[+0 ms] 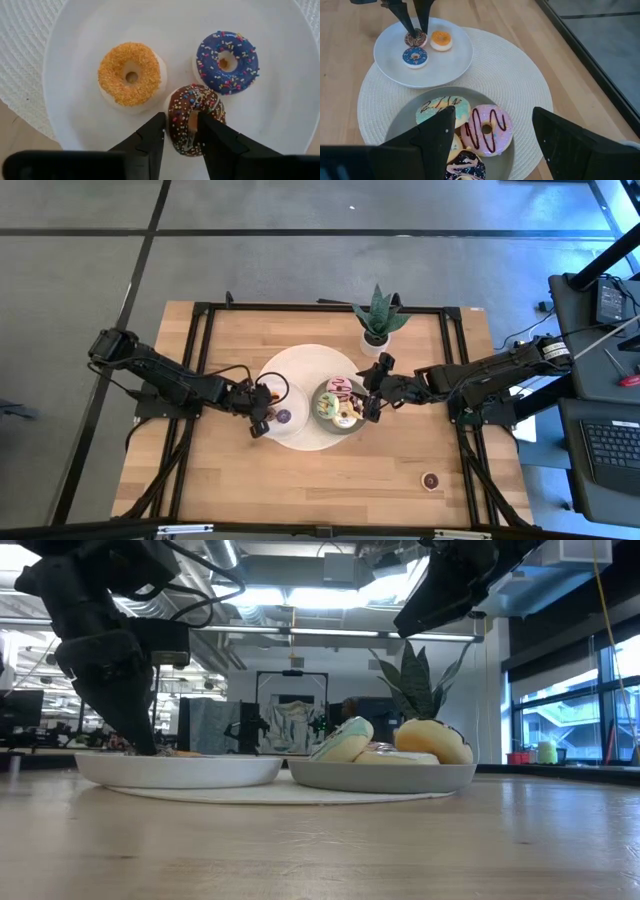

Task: Pick & Place donuts
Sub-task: Put the small brown donut on the white plate, then put the small black donut on the white plate

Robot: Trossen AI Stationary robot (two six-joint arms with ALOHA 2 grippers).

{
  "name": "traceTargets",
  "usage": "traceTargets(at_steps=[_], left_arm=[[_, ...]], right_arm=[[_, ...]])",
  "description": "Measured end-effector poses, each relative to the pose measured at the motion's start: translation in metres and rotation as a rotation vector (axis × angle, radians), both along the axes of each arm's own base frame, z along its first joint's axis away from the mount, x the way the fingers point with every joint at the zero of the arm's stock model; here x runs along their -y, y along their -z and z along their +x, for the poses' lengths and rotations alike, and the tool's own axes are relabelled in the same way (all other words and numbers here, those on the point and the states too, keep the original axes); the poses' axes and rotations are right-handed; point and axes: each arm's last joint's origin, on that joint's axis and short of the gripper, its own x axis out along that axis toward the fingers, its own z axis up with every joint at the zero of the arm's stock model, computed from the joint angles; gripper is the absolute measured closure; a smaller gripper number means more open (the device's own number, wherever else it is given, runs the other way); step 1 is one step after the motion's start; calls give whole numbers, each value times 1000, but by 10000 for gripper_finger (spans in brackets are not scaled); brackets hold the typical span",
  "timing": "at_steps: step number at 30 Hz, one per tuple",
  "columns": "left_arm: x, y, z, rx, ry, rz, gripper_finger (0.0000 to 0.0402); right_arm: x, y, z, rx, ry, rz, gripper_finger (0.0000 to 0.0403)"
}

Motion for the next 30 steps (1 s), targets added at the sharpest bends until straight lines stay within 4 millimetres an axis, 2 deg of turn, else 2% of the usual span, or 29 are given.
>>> traceTargets(at_steps=[5,15,22,27,30], left_arm=[[0,0,0,-3,5,-6,276],[1,-4,3,-1,17,-29,274],[1,-9,5,-10,40,0,274],[0,-21,9,-27,77,104,274],[0,-30,15,4,129,185,274]], right_arm=[[0,0,0,0,0,0,137],[0,0,0,-1,0,0,137],[-1,-10,3,24,-8,-5,137],[-1,-16,2,-8,-28,-1,137],[-3,-21,-2,-82,-41,102,137]])
